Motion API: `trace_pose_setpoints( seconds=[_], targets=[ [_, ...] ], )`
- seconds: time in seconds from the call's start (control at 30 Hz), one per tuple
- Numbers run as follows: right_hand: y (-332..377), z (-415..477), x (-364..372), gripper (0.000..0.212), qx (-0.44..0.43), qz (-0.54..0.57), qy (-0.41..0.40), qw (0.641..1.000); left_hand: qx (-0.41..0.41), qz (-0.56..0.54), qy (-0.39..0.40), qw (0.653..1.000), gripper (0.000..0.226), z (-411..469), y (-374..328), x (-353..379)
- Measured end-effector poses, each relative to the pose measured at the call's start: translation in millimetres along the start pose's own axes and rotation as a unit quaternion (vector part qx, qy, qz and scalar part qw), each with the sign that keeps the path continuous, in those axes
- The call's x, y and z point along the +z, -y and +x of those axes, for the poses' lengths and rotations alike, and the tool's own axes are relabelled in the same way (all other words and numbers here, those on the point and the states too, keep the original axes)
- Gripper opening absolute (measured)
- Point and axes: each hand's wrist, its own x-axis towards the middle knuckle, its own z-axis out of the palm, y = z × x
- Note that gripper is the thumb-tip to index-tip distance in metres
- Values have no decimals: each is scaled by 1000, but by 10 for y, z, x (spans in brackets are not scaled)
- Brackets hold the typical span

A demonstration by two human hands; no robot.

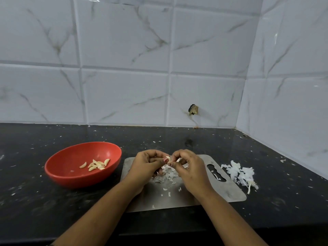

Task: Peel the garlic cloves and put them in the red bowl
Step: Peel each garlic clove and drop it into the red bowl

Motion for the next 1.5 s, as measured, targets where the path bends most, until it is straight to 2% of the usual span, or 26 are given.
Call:
trace_pose_setpoints(
  seconds=[0.4, 0.5, 0.67, 0.77, 0.9, 1.03, 1.33, 1.5],
  targets=[
    [26, -15, 24, 25, 32, -22, 36, 999, 28, 24, -74, 997, 3, 2, -7, -7],
    [30, -13, 16, 28, 42, -34, 21, 998, 27, 31, -81, 996, 3, 4, -11, -8],
    [-16, -15, 23, 6, 51, -51, 7, 997, 33, 56, -77, 995, 3, -24, -20, -4],
    [-1, -40, 28, 13, 40, -95, 7, 995, 36, 99, -69, 992, 4, -50, -29, 8],
    [32, -66, 38, 19, 0, -210, 23, 978, 43, 160, -68, 984, 6, -60, -35, 15],
    [42, -68, 39, 21, -13, -238, 28, 971, 49, 185, -65, 979, 7, -64, -39, 11],
    [33, -80, 57, 17, -55, -287, 18, 956, 51, 166, -48, 984, 14, -41, 4, 11],
    [-5, -53, 62, 15, -29, -243, 18, 969, 39, 125, -40, 991, 13, -17, 18, 6]
  ],
)
